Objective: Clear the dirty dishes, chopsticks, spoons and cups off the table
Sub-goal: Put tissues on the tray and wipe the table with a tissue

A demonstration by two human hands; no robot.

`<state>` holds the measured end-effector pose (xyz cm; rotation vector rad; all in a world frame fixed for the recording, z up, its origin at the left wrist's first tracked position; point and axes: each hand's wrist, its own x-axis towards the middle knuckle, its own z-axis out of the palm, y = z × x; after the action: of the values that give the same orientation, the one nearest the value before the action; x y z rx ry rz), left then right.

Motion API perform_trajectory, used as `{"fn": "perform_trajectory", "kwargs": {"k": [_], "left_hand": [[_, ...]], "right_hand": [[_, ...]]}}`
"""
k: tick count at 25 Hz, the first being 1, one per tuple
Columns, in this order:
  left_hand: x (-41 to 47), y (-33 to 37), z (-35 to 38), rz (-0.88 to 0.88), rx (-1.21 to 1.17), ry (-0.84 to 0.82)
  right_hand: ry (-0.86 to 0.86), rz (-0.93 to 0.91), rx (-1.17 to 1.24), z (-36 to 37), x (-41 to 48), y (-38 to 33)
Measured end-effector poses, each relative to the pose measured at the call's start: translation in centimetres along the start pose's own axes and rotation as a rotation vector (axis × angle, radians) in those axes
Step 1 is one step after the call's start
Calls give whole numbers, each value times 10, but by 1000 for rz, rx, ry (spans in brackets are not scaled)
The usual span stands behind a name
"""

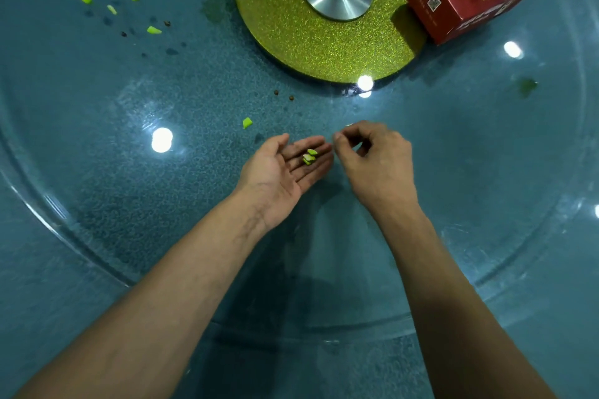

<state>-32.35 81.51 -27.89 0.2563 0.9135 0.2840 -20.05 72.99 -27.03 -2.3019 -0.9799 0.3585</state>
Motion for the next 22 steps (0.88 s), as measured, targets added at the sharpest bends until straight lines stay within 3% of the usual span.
{"fn": "perform_trajectory", "kwargs": {"k": [3, 10, 12, 17, 22], "left_hand": [[-3, 3, -4, 0, -5, -12], [-10, 10, -12, -14, -10, -17], [-11, 12, -13, -5, -22, -15], [-12, 18, -23, 40, -38, 11], [-15, 29, -34, 112, -107, 67]], "right_hand": [[76, 70, -151, 4, 16, 14], [3, 69, -327, 9, 37, 17], [-19, 85, -275, 9, 36, 13], [-149, 53, 110, 13, 17, -26], [-251, -65, 191, 26, 9, -58]]}}
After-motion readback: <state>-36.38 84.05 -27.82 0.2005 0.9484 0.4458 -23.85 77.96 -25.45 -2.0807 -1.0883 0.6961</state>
